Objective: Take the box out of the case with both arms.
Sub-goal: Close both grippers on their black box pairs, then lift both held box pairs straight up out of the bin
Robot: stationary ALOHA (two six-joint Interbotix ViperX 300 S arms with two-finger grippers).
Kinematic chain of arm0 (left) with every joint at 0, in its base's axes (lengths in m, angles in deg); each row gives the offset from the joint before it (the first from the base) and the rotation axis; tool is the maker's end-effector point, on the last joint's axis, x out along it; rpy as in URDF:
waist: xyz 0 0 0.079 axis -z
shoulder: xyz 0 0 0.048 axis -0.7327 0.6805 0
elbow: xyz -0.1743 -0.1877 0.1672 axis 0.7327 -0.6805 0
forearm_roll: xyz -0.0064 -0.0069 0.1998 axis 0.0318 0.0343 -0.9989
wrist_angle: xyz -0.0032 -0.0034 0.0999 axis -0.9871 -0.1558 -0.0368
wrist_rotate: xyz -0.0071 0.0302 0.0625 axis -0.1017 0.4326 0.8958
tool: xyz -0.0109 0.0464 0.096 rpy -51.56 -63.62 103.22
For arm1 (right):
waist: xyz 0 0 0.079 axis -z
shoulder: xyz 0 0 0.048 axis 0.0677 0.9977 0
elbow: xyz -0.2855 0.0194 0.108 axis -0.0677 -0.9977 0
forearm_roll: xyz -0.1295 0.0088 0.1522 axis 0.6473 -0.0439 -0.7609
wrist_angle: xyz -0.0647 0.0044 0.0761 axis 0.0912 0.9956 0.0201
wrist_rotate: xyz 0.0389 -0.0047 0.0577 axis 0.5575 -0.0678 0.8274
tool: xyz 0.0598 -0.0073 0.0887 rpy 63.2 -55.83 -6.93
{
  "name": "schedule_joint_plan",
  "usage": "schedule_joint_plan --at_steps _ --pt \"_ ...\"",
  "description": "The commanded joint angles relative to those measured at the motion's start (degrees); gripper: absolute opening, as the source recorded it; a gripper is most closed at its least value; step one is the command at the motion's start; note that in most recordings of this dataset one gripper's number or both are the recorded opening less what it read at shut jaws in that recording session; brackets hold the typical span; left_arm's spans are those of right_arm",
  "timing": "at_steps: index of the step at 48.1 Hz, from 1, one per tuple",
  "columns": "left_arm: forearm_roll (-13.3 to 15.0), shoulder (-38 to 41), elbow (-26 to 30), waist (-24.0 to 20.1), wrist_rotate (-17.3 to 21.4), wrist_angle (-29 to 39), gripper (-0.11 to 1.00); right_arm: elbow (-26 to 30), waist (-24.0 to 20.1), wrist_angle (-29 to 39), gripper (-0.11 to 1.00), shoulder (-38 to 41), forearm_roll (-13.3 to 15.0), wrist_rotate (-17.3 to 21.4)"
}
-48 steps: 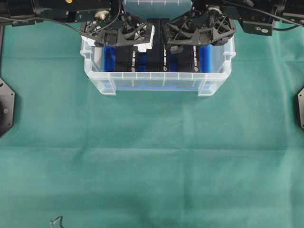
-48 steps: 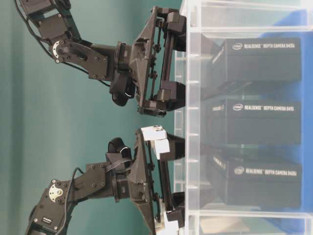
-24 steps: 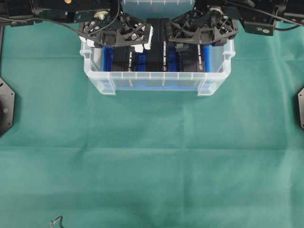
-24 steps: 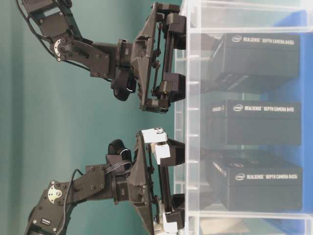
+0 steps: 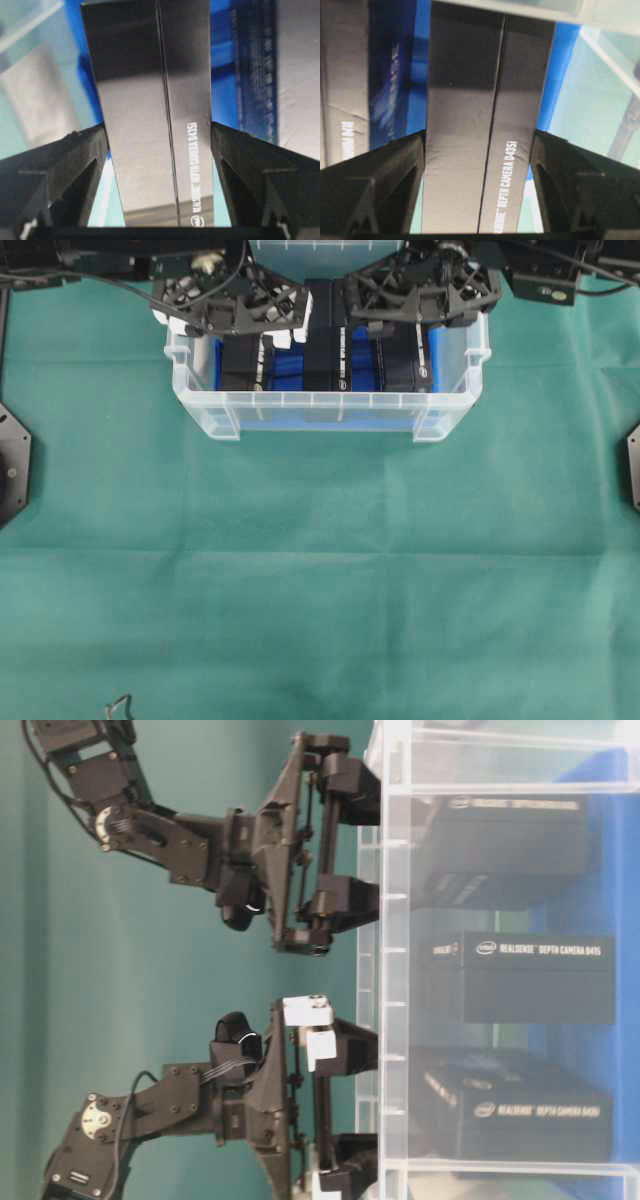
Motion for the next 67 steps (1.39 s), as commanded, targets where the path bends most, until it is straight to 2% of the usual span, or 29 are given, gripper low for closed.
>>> schedule_joint_plan --at_steps 1,15,32,54,67 --pt "-0.1 -2.4 2.9 -0.1 0.2 1.0 0.64 3.5 0.3 1.3 0.65 -2.9 0.8 -0.1" --pt "-0.1 -3.0 11.0 -0.2 0.3 4.9 0.64 10.7 0.2 8.9 0.65 -4.6 3.1 -0.5" --pt "-0.1 -4.0 23.0 -0.2 2.8 15.4 0.64 19.7 -1.0 16.3 0.65 -5.4 4.7 -1.1" --pt "-0.1 -3.3 37.3 0.3 4.7 27.9 0.64 31.5 -3.3 25.2 0.65 -5.4 8.4 -1.1" --pt "-0.2 -1.7 45.6 0.7 5.5 35.2 0.64 37.6 -4.6 29.1 0.65 -5.4 9.1 -1.1"
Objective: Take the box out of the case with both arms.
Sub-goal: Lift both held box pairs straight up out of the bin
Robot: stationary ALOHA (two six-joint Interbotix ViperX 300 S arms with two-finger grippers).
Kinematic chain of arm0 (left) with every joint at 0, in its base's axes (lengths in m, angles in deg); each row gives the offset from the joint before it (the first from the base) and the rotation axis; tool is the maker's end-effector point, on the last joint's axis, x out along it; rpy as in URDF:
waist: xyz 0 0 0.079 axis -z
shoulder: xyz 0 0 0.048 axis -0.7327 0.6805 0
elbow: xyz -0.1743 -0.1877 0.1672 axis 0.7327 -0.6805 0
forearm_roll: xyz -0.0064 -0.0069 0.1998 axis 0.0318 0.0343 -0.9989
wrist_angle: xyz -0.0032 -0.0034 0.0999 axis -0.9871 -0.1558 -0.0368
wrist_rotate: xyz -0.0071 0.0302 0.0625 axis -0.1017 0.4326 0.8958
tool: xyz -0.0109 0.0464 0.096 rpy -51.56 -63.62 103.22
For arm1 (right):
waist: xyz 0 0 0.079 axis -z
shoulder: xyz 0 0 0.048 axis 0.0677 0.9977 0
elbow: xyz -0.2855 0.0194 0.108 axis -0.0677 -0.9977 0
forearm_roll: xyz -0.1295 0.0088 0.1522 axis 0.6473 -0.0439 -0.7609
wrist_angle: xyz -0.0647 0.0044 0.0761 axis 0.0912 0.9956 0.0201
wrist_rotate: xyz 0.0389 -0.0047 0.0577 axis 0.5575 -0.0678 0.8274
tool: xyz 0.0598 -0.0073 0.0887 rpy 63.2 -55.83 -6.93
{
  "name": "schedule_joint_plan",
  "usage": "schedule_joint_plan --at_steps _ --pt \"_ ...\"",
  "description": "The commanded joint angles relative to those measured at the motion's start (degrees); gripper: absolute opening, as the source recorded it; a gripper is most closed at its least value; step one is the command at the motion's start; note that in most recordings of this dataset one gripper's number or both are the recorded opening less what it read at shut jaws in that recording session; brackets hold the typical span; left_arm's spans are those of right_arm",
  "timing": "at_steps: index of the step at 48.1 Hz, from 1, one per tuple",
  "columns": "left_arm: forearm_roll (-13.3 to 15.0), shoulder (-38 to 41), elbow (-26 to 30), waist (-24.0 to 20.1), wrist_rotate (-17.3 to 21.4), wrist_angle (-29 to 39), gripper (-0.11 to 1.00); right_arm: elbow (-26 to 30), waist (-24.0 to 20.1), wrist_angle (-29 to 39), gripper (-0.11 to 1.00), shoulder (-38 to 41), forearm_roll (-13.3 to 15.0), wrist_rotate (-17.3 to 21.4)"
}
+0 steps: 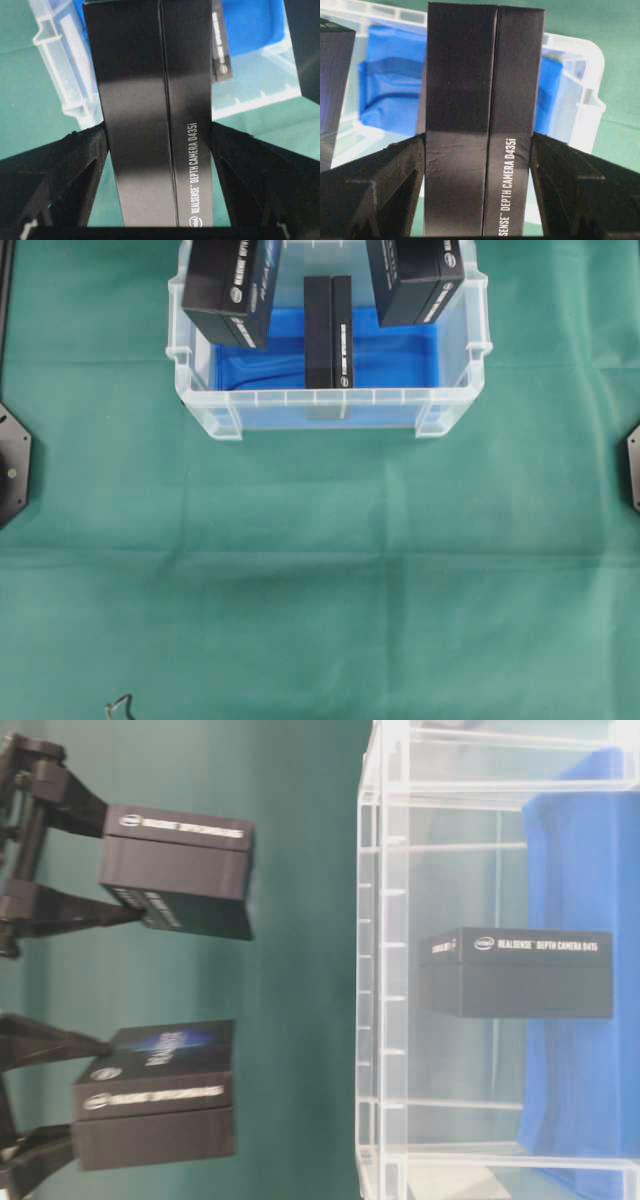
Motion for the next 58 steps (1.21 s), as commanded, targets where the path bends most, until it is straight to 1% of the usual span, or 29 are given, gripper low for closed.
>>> schedule_joint_plan --at_steps 1,6,12,58 --pt "-0.1 -0.2 4.5 0.4 0.3 2.2 0.64 3.3 -0.5 0.9 0.65 -2.3 0.5 0.1" --pt "-0.1 0.8 6.5 0.5 0.6 3.8 0.64 4.0 -0.8 1.7 0.65 -2.3 0.5 0.0" --pt "-0.1 1.3 7.6 0.5 1.1 4.0 0.64 4.1 -1.0 1.7 0.65 -2.2 0.5 0.0" --pt "-0.4 0.7 6.2 0.5 1.0 3.9 0.64 4.0 -1.2 2.6 0.65 -1.7 0.5 -0.4"
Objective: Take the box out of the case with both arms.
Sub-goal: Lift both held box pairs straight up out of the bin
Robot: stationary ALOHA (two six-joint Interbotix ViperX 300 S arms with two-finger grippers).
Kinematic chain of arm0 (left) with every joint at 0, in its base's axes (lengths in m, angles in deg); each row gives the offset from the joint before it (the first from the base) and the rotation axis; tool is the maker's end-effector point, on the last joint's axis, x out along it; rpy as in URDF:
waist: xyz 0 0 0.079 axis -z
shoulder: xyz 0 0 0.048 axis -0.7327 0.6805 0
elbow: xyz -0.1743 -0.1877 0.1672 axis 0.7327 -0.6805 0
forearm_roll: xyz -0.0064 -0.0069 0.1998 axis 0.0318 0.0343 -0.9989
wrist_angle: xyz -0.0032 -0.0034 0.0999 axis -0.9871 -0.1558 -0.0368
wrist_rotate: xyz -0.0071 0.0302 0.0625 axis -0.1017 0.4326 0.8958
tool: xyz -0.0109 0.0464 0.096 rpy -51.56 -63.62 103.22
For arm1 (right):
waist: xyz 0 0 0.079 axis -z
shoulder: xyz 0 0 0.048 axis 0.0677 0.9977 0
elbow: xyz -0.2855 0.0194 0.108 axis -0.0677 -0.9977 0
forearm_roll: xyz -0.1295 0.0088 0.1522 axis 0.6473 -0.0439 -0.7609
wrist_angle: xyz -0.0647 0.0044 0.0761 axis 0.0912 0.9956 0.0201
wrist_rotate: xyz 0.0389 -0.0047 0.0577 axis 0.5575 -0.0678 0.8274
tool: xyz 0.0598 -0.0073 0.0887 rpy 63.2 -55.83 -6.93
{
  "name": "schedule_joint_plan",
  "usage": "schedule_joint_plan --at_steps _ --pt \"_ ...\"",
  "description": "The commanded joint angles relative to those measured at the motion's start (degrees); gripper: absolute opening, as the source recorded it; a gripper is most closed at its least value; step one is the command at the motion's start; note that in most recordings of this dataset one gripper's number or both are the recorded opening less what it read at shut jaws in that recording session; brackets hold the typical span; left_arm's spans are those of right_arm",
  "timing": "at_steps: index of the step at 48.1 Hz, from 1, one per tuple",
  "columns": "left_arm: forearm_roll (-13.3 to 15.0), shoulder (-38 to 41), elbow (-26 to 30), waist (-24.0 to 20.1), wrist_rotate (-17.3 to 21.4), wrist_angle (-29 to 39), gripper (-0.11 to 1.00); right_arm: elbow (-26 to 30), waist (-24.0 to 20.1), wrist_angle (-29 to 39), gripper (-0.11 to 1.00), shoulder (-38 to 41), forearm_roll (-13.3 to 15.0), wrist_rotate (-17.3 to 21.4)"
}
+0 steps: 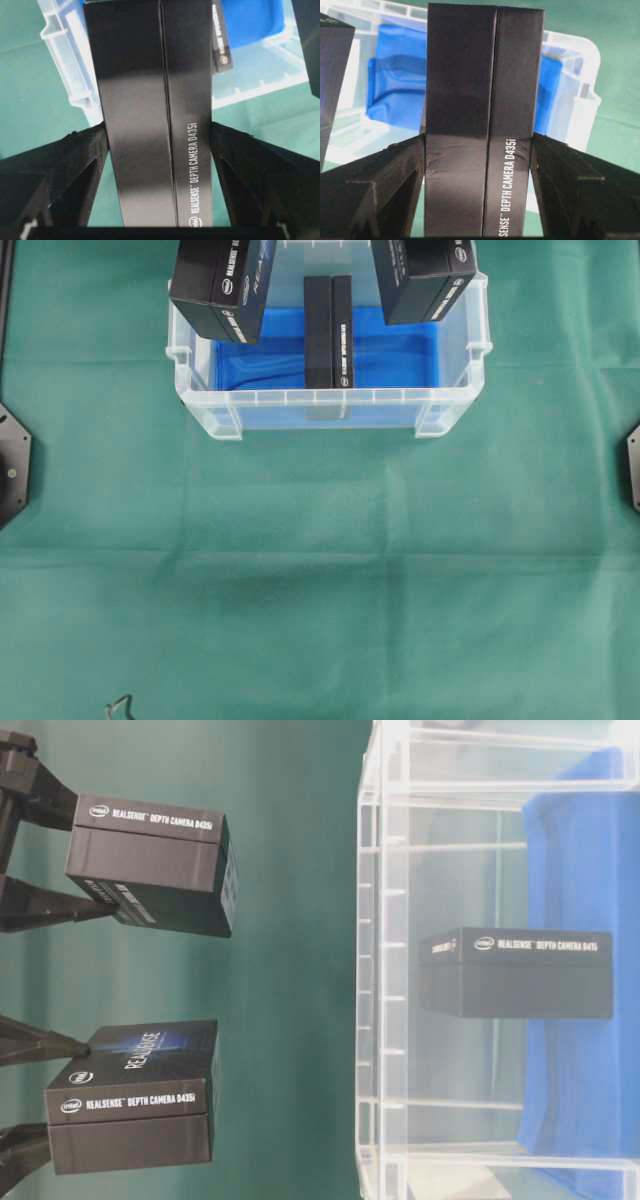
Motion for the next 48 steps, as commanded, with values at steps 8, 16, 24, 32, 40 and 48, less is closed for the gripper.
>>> schedule_joint_plan --at_steps 8,16,24,32,40,48 --pt "-0.3 -1.9 0.2 0.0 -0.1 -0.4 0.64 1.8 -0.4 0.0 0.65 -1.6 0.3 0.0" --pt "-0.4 -2.0 -0.1 0.1 -0.1 -0.6 0.64 1.7 -0.4 0.0 0.65 -1.5 0.3 0.0" --pt "-0.3 -2.0 -0.1 0.1 -0.1 -0.7 0.64 1.7 -0.4 0.0 0.65 -1.4 0.3 0.0" --pt "-0.3 -2.0 -0.1 0.1 -0.1 -0.7 0.64 1.7 -0.4 0.0 0.65 -1.1 0.3 0.0" --pt "-0.3 -2.1 -0.2 0.1 -0.1 -0.7 0.64 1.8 -0.4 0.1 0.65 -1.1 0.3 0.0" --pt "-0.3 -2.7 -1.6 1.2 -0.6 -0.7 0.64 1.8 -1.7 1.7 0.65 -1.1 0.3 0.4"
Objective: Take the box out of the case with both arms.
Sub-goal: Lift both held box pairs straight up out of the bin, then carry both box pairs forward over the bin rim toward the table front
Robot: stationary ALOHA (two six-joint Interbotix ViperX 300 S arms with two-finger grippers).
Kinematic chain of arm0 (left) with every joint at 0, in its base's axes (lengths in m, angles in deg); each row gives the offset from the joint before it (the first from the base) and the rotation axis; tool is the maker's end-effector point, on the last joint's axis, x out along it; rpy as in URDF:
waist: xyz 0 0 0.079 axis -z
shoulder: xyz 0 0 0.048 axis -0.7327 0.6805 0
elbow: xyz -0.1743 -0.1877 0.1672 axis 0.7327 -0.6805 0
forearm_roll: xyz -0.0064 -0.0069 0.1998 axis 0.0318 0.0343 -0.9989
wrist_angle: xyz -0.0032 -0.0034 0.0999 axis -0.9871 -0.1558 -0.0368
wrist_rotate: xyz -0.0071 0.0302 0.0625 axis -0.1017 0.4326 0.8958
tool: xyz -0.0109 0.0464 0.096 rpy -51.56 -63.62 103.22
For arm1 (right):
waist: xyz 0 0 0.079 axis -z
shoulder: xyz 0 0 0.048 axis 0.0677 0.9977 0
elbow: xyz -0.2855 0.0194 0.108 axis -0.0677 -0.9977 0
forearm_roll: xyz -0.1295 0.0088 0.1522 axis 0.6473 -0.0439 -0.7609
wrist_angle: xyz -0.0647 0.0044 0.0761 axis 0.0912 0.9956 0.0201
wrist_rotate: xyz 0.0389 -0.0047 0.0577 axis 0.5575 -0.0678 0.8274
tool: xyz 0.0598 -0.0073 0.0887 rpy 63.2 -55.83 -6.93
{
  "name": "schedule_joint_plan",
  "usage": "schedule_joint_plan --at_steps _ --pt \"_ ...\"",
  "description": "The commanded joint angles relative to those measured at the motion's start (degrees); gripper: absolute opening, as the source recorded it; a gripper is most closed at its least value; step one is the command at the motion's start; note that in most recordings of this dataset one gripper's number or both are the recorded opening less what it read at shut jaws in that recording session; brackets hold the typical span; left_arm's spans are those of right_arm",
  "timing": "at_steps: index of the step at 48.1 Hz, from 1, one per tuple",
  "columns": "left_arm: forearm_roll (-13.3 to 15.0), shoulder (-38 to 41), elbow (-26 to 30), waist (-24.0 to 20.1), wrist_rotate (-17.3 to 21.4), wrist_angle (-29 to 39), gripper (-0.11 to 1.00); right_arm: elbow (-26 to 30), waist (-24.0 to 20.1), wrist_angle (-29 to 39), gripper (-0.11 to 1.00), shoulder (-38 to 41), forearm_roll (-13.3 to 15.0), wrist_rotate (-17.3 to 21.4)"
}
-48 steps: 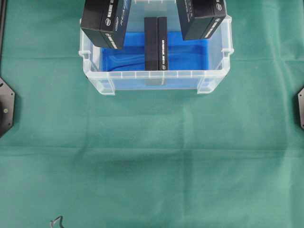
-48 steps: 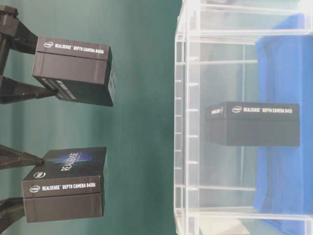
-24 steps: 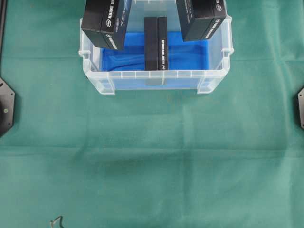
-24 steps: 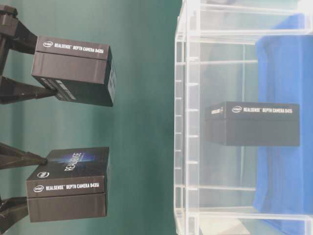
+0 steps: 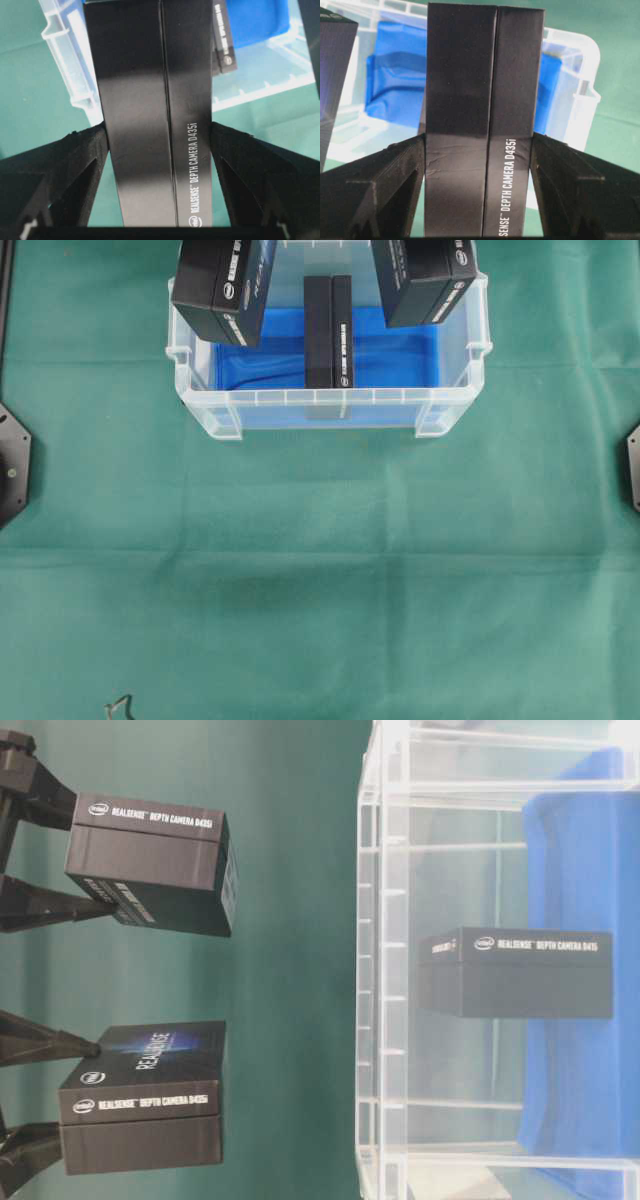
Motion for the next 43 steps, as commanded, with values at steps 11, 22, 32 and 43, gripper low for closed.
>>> schedule_joint_plan --at_steps 11,22,32,43 --pt "-0.2 -3.9 -2.5 5.2 -3.2 -0.3 0.64 1.5 -5.7 1.8 0.65 -1.1 0.4 3.3" --pt "-0.2 -5.4 -5.4 11.4 -8.7 -0.4 0.64 1.3 -13.0 4.0 0.65 -1.1 2.7 8.5" --pt "-0.6 -6.5 -8.0 19.6 -15.9 -1.2 0.64 1.3 -21.4 6.3 0.65 -0.9 4.4 14.8" --pt "-1.7 -6.9 -8.9 28.4 -24.2 -1.4 0.64 1.3 -30.1 8.1 0.65 -0.6 5.6 23.2"
